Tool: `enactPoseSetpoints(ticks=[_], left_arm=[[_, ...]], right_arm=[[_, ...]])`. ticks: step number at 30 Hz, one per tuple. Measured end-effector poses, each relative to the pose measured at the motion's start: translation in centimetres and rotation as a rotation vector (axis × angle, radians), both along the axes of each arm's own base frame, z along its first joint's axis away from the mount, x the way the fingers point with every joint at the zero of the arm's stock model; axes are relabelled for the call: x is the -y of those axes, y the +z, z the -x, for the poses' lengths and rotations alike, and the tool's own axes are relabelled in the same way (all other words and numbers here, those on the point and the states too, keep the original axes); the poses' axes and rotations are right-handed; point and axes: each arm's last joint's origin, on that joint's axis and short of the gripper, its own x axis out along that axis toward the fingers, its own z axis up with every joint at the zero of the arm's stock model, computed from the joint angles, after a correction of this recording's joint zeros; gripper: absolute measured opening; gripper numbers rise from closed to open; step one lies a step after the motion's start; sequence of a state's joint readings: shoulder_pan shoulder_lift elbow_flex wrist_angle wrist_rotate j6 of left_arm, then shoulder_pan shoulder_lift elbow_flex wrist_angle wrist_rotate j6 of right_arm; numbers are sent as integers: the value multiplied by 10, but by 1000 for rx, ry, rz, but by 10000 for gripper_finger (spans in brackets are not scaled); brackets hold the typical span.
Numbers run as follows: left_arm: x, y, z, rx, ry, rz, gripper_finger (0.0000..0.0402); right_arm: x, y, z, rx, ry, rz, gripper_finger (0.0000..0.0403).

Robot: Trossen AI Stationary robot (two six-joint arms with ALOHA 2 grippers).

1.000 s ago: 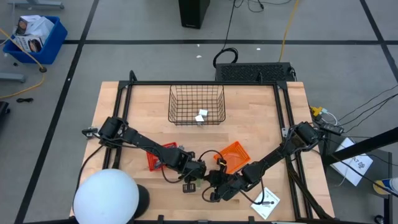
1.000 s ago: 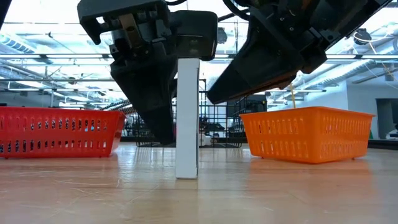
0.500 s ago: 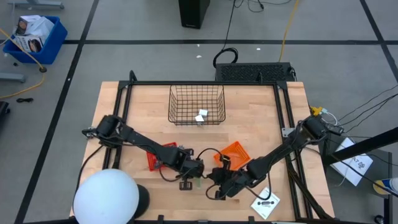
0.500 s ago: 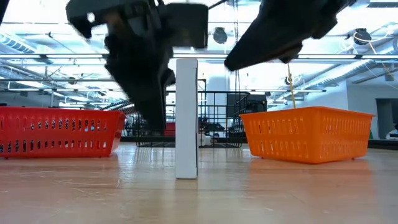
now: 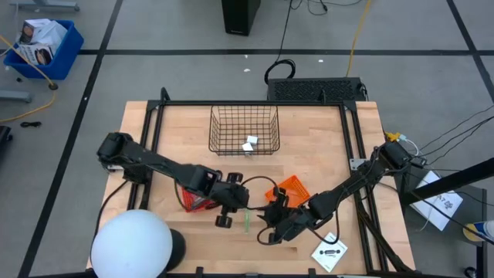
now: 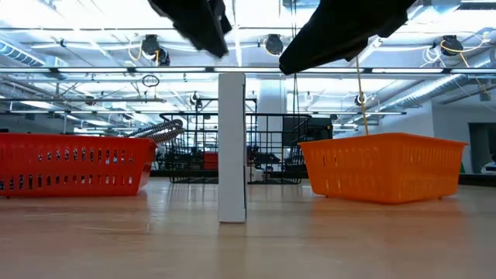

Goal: Pick and place items into bin
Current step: Put the top card reader box into the orange basket

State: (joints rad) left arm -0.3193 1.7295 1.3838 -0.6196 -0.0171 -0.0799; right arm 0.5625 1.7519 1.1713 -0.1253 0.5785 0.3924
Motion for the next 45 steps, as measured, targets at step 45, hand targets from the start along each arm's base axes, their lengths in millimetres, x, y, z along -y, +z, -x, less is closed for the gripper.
enactPoseSetpoints(ticks=[45], left_arm=[[-21,10,24,-132,-141,-126,47]], right_arm=[[32,45,-37,-113,713,452,161]])
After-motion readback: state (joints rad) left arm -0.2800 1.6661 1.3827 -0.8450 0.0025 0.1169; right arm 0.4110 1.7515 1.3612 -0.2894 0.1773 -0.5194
